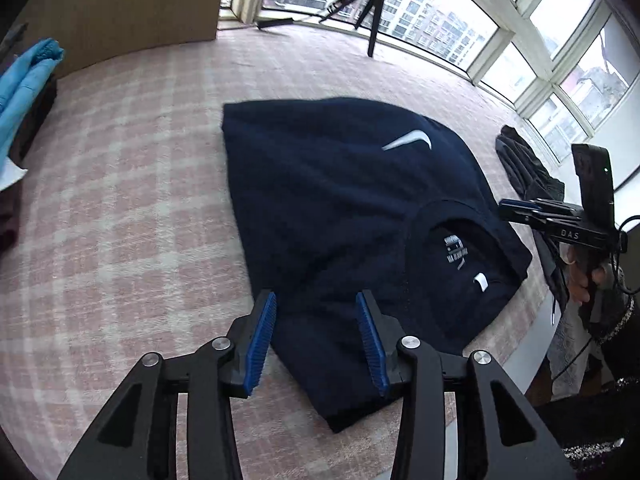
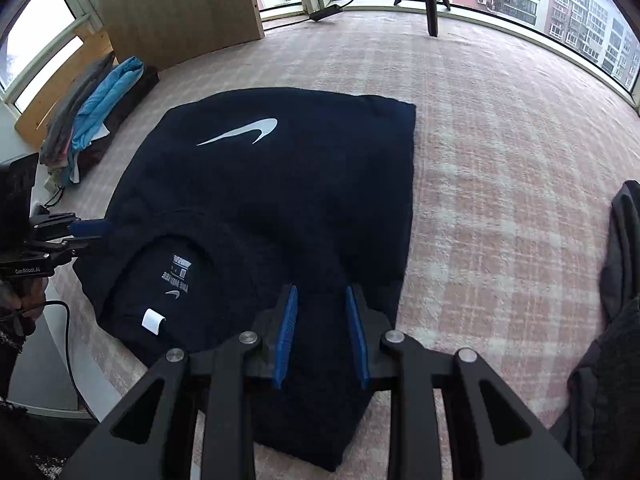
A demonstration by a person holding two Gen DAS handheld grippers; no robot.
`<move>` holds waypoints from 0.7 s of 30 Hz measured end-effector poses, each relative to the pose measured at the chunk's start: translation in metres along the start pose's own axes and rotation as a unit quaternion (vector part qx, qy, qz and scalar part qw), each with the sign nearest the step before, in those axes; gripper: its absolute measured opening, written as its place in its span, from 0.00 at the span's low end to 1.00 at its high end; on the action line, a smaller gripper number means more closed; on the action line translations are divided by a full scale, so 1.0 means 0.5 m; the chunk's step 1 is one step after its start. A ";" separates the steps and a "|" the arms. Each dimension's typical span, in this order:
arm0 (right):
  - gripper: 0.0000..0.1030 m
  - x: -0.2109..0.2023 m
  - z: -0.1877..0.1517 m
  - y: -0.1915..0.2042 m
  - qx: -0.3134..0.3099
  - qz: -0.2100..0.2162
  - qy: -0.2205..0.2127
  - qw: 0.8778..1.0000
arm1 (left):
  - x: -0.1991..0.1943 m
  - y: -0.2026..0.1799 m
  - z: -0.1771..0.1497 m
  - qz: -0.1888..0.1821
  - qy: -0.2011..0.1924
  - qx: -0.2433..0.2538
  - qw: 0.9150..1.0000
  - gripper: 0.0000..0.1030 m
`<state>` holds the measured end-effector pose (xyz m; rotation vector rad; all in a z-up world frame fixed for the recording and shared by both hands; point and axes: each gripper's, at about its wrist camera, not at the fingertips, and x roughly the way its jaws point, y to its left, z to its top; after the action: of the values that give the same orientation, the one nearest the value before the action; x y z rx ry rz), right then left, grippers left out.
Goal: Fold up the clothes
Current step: 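Position both open grippers over the folded navy shirt edge, then grasp the folded navy shirt with both grippers and lift it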
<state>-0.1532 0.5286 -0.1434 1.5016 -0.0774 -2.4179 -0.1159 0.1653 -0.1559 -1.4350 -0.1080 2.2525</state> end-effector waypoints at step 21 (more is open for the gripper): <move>0.71 0.056 0.012 -0.032 -0.020 -0.059 -0.054 0.997 | 0.110 -0.042 0.042 0.113 0.021 0.014 0.993 0.68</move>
<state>-0.1735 0.5357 -0.1685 1.3945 0.0383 -2.5778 -0.1462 0.2111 -0.1858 -1.5461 0.1036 2.3896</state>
